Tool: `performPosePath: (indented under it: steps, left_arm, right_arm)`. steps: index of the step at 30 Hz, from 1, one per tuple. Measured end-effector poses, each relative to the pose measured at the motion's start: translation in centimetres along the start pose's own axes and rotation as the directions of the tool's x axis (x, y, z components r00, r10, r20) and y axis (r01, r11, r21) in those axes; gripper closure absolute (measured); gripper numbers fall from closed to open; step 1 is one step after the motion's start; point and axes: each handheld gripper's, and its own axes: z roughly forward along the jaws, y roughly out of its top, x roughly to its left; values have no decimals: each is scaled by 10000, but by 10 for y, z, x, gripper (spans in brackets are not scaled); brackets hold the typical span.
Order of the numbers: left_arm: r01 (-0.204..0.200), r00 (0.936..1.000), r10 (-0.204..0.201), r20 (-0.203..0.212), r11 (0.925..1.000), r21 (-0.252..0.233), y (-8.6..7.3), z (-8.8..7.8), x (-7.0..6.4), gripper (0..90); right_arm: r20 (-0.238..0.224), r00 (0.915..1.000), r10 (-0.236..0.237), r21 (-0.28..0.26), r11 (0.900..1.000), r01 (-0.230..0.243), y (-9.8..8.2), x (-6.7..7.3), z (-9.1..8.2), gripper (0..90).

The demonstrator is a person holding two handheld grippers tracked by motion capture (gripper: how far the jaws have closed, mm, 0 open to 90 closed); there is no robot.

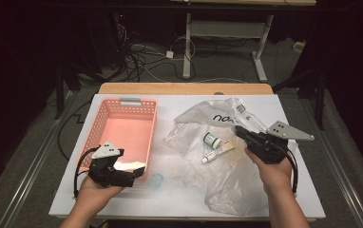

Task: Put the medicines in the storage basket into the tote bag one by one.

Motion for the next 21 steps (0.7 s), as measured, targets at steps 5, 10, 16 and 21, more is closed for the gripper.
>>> performPosePath:
  steps: [5,10,16,21]
  left_arm:
    - [322,9991,-321,-283,9995,15,-4,-6,16,7]
    - [574,9956,-570,-745,9983,33,-9,-12,31,28]
    - [851,9924,-854,-887,9963,-77,-13,-18,45,92]
    - [1120,9889,-1126,-970,9936,-117,-16,-22,53,188]
  right_arm:
    - [-7,10000,-19,0,10000,19,0,-1,0,900]
    - [-17,10000,-35,-8,10000,35,0,0,0,900]
    - [-7,10000,-15,-5,10000,15,0,0,0,900]
    - [-25,10000,-64,-21,10000,64,0,0,0,900]
